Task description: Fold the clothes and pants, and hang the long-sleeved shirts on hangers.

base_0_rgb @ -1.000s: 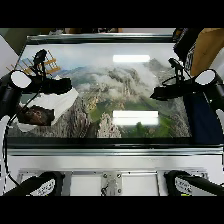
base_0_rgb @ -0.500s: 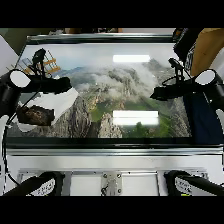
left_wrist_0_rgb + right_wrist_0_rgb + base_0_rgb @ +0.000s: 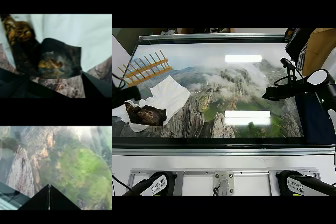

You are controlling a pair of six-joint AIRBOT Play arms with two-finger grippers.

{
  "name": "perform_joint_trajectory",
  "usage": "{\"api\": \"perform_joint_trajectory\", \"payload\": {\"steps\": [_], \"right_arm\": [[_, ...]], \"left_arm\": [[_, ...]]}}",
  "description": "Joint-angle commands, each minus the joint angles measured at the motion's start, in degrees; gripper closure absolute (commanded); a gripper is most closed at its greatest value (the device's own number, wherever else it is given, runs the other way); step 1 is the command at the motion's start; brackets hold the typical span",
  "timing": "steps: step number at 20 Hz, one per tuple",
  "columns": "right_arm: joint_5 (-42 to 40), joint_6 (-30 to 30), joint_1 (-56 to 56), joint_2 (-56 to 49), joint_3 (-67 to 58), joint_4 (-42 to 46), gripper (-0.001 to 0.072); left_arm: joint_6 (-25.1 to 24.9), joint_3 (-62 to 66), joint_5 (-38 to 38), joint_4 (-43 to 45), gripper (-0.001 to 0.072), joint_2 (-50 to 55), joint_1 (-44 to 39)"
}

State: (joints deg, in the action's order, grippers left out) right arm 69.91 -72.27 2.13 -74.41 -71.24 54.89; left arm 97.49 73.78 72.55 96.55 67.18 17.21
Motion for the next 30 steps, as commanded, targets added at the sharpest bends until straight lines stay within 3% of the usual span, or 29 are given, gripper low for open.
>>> {"api": "perform_joint_trajectory", "payload": {"steps": [1, 6, 12, 13, 14, 15, 19, 24, 27, 30], "right_arm": [[0.00, 0.00, 0.02, -0.02, 0.02, -0.02, 0.0697], [0.00, 0.00, 0.02, -0.02, 0.02, -0.02, 0.0697], [0.00, 0.00, 0.02, -0.02, 0.02, -0.02, 0.0698], [0.00, 0.00, 0.02, -0.02, 0.02, -0.02, 0.0697], [0.00, 0.00, 0.02, -0.02, 0.02, -0.02, 0.0697], [0.00, 0.00, 0.02, -0.02, 0.02, -0.02, 0.0697], [0.00, 0.00, 0.02, -0.02, 0.02, -0.02, 0.0697], [0.00, 0.00, 0.02, -0.02, 0.02, -0.02, 0.0697], [0.02, 0.92, 0.02, -0.02, 0.02, 0.26, 0.0697], [0.00, 1.95, 0.22, -0.02, 0.02, 0.39, 0.0697]], "left_arm": [[2.62, -9.79, -8.79, 3.78, 0.0002, -1.62, 8.33], [2.56, -19.32, -23.82, -3.45, 0.0002, -0.07, 11.82], [2.43, -20.00, -24.70, -6.64, 0.0004, 9.62, 9.64], [2.67, -20.00, -24.44, -6.69, 0.0177, 10.36, 8.98], [2.67, -20.00, -24.13, -6.71, 0.0488, 10.34, 8.46], [2.69, -19.93, -24.11, -6.97, 0.0696, 9.20, 7.56], [1.95, -16.52, -23.43, -16.48, 0.0701, -1.73, -0.20], [2.05, -12.87, -26.67, -20.81, 0.0700, -14.95, -25.00], [3.63, -12.44, -28.65, -20.57, 0.0701, -15.47, -39.71], [5.16, -12.44, -29.49, -20.70, 0.0701, -11.34, -48.59]]}}
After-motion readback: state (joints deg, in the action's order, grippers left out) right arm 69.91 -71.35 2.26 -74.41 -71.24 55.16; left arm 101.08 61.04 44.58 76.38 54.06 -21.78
